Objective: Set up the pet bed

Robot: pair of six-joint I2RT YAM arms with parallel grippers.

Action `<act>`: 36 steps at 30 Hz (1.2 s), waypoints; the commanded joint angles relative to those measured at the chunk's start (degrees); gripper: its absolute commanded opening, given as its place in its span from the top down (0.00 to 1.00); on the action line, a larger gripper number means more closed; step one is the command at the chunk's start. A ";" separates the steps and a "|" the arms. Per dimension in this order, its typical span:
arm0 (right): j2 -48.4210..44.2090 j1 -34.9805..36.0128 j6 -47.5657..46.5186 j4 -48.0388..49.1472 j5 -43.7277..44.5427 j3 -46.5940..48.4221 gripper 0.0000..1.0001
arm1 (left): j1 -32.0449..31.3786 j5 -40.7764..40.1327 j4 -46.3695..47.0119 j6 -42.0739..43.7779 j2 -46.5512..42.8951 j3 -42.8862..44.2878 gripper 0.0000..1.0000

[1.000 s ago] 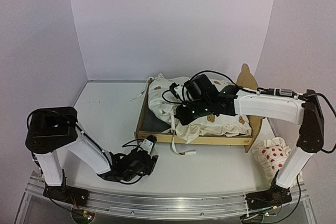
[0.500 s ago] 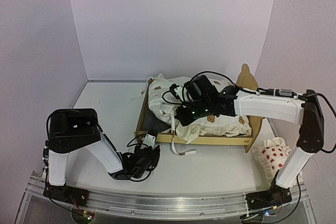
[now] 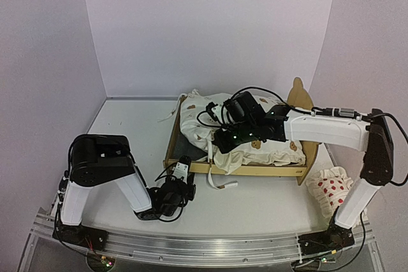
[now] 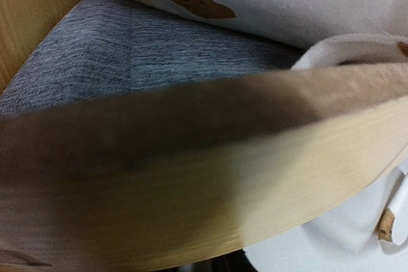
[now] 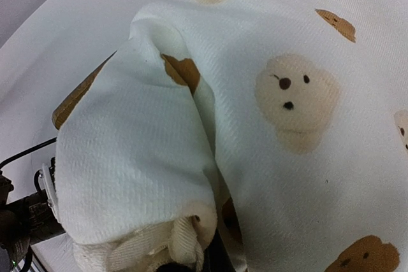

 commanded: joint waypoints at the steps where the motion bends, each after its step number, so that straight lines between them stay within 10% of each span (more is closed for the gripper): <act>1: -0.15 -0.27 0.70 0.32 -0.20 -0.09 1.00 | 0.46 -0.03 5.23 0.48 1.98 0.01 0.99; 20: 2.54 -0.27 2.09 0.24 -3.53 4.18 1.00 | -3.43 3.78 -7.43 -5.35 -13.64 -15.34 1.00; 36: 15.25 -0.19 7.11 0.16 -2.41 18.64 1.00 | -9.02 -2.86 -51.12 -29.35 -40.43 -18.47 1.00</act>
